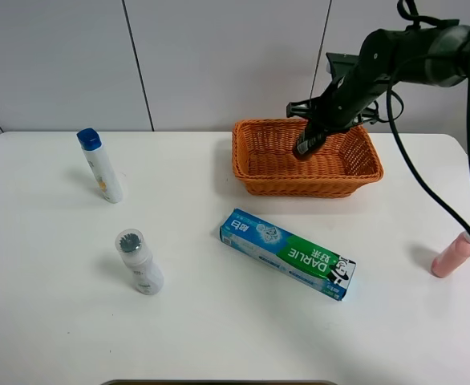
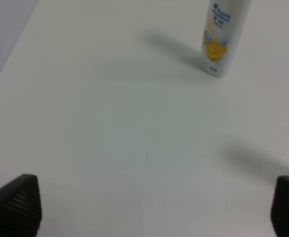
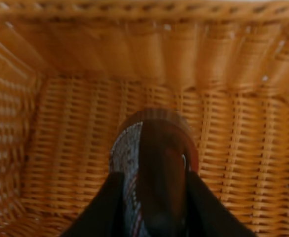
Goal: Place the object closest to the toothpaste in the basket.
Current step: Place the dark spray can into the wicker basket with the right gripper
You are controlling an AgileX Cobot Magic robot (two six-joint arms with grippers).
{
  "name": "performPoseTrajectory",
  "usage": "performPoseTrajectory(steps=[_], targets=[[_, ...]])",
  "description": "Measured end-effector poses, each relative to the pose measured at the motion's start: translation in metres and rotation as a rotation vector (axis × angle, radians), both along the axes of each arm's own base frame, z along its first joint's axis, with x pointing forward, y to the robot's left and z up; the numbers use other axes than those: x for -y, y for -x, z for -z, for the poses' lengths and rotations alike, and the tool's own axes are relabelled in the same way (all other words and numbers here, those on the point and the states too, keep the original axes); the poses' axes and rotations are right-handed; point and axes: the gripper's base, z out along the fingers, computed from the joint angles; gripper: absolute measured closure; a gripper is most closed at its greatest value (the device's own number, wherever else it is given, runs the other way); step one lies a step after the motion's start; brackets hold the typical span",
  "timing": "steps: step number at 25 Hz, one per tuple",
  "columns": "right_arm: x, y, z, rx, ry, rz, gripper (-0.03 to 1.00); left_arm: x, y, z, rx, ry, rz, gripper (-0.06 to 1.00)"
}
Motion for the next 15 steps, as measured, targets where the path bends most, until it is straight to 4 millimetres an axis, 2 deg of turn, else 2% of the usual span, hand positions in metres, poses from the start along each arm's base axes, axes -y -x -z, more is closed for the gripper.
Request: performPoseTrajectory(steps=[9, 15], targets=[[-0.001, -0.006, 0.033, -0.053, 0.026, -0.019, 0.69, 0.000, 0.000, 0.000, 0.000, 0.000, 0.000, 0.00], [-0.002, -0.007, 0.034, -0.048, 0.027, -0.021, 0.69, 0.000, 0.000, 0.000, 0.000, 0.000, 0.000, 0.00]])
